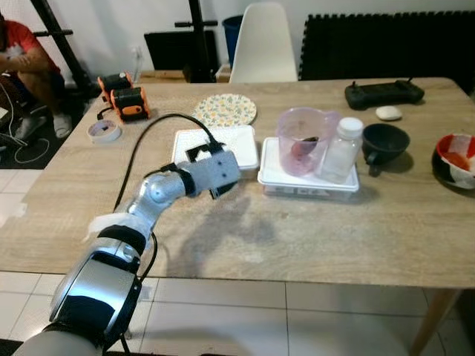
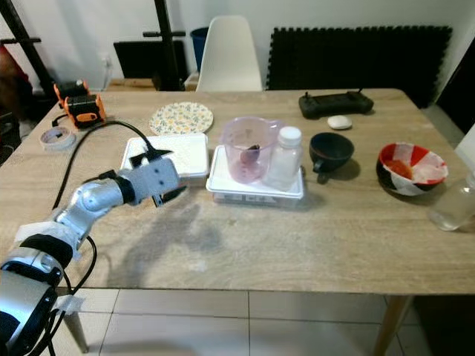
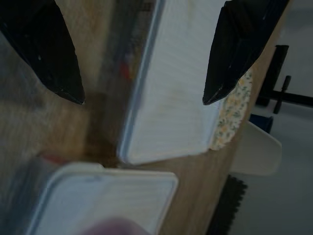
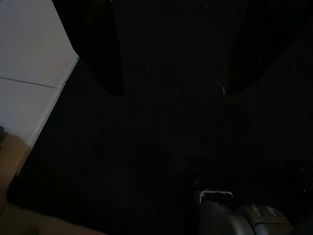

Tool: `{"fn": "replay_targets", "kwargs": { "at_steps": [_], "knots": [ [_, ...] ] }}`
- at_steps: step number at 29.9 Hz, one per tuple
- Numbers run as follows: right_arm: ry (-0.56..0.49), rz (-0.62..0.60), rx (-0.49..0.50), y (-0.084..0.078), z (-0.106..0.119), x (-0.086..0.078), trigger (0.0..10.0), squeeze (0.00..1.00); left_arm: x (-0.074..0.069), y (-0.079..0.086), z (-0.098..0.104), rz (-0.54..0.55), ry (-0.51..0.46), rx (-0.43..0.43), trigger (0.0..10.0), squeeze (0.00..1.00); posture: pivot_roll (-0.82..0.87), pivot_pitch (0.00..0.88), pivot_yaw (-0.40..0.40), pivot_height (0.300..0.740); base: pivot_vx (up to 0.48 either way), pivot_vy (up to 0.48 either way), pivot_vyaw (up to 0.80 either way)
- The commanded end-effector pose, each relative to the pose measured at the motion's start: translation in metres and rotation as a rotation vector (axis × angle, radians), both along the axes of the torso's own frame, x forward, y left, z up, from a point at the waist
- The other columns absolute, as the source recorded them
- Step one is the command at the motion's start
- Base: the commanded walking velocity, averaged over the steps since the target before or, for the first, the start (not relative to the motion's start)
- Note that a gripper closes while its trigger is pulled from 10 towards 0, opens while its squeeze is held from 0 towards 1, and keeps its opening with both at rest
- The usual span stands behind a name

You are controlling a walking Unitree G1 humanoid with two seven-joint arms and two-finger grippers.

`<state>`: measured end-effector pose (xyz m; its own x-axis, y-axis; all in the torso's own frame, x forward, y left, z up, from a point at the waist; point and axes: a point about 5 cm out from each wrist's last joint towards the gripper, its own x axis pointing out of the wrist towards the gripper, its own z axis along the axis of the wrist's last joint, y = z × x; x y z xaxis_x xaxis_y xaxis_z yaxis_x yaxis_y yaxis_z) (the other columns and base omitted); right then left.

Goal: Restocking fridge

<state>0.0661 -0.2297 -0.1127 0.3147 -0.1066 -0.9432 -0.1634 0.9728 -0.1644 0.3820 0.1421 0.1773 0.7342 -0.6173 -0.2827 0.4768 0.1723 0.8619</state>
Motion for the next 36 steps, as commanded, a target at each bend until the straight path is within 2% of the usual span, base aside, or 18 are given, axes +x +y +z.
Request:
{"fn": "replay_targets", "kwargs": {
  "at_steps": [1,2,5,6,7,12,16,17,19,20,21,22,26,36],
  "knots": [
    [0.004,-0.018,-0.002,0.000,-0.001,-0.006,10.0,0.00,0.004,0.012,-0.002,0.041,-0.049,0.161,10.0,0.00,-0.18,0.137,0.066,0.740,0.000,0.000,0.00],
    [0.002,-0.021,-0.003,-0.001,-0.001,-0.006,10.0,0.00,0.006,0.015,-0.001,0.058,-0.079,0.211,10.0,0.00,-0.18,0.138,0.068,0.740,0.000,0.000,0.00],
    [-0.001,-0.023,-0.004,-0.001,-0.001,-0.006,10.0,0.00,0.008,0.017,0.000,0.075,-0.100,0.241,10.0,0.00,-0.19,0.139,0.067,0.740,0.000,0.000,0.00],
    [-0.005,-0.026,-0.007,-0.002,0.000,-0.005,10.0,0.00,0.011,0.022,0.000,0.103,-0.140,0.308,10.0,0.00,-0.19,0.138,0.067,0.740,0.000,0.000,0.00],
    [-0.007,-0.027,-0.008,-0.003,0.000,-0.005,10.0,0.00,0.012,0.024,0.000,0.117,-0.150,0.332,10.0,0.00,-0.19,0.138,0.067,0.740,0.000,0.000,0.00],
    [-0.013,-0.031,-0.013,-0.005,0.001,-0.003,10.0,0.00,0.014,0.027,-0.003,0.157,-0.184,0.376,10.0,0.00,-0.19,0.140,0.070,0.740,0.000,0.000,0.00],
    [-0.018,-0.039,-0.015,-0.005,0.001,-0.003,10.0,0.00,0.013,0.024,-0.013,0.155,-0.198,0.409,10.0,0.00,-0.20,0.138,0.071,0.740,0.000,0.000,0.00],
    [-0.019,-0.040,-0.015,-0.005,0.001,-0.002,10.0,0.00,0.012,0.024,-0.015,0.157,-0.200,0.415,9.6,0.00,-0.20,0.136,0.072,0.740,0.000,0.000,0.00],
    [-0.019,-0.042,-0.015,-0.005,0.001,-0.002,10.0,0.00,0.012,0.024,-0.019,0.161,-0.214,0.433,9.6,0.00,-0.21,0.135,0.071,0.740,0.000,0.000,0.00],
    [-0.019,-0.043,-0.015,-0.005,0.001,-0.002,10.0,0.00,0.012,0.025,-0.020,0.165,-0.226,0.439,1.3,0.00,-0.21,0.133,0.072,0.740,0.000,0.000,0.00],
    [-0.019,-0.043,-0.015,-0.005,0.001,-0.002,10.0,0.00,0.012,0.025,-0.020,0.165,-0.226,0.439,1.3,0.00,-0.21,0.133,0.072,0.740,0.000,0.000,0.00],
    [-0.019,-0.045,-0.015,-0.005,0.001,-0.003,10.0,0.00,0.012,0.026,-0.021,0.178,-0.245,0.444,0.0,0.00,-0.21,0.132,0.073,0.740,0.000,0.000,0.00],
    [-0.019,-0.053,-0.017,-0.006,0.001,-0.004,10.0,0.00,0.013,0.031,-0.022,0.218,-0.286,0.446,0.0,0.00,-0.22,0.127,0.074,0.740,0.000,0.000,0.00],
    [-0.024,-0.058,-0.021,-0.007,0.002,-0.002,10.0,0.00,0.013,0.037,-0.020,0.264,-0.319,0.416,0.0,0.00,-0.22,0.116,0.069,0.740,0.000,0.000,0.00]
  ]
}}
